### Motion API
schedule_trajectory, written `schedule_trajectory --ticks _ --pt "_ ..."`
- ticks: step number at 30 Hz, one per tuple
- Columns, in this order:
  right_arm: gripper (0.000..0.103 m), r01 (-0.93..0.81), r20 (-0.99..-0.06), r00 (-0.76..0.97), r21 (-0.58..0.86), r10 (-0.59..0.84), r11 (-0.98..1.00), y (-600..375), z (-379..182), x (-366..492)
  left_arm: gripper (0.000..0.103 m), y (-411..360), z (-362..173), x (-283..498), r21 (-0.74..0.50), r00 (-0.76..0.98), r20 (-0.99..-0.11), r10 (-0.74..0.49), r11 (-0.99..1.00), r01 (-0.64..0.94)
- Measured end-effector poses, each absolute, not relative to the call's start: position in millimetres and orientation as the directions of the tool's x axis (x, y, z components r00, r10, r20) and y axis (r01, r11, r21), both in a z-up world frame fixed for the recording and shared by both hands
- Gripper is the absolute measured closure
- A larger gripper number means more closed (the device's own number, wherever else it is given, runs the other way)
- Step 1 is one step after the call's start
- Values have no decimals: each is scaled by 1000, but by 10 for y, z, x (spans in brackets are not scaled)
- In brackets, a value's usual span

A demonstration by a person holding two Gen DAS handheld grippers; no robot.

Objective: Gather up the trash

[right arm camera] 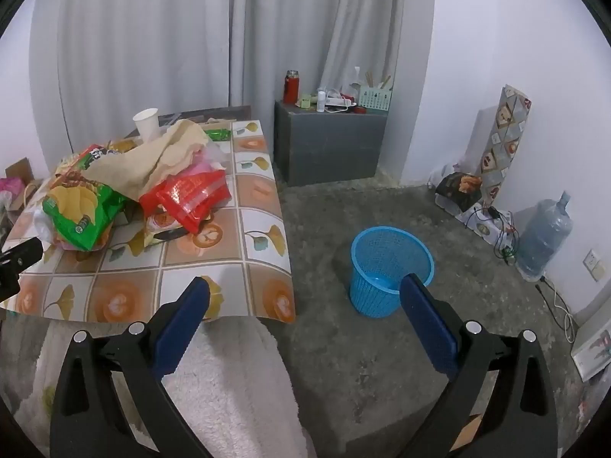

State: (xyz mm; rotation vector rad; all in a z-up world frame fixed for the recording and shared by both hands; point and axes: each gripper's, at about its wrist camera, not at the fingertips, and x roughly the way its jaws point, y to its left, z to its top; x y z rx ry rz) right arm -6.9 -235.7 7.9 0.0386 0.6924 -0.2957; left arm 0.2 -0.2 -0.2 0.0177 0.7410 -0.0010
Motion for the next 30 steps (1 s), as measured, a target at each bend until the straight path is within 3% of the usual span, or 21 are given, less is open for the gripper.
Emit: schedule_trajectory --ticks 30 --pt "6 286 -630 728 -79 -270 955 -2354 93 -50 9 95 -29 35 6 731 -682 10 1000 -9"
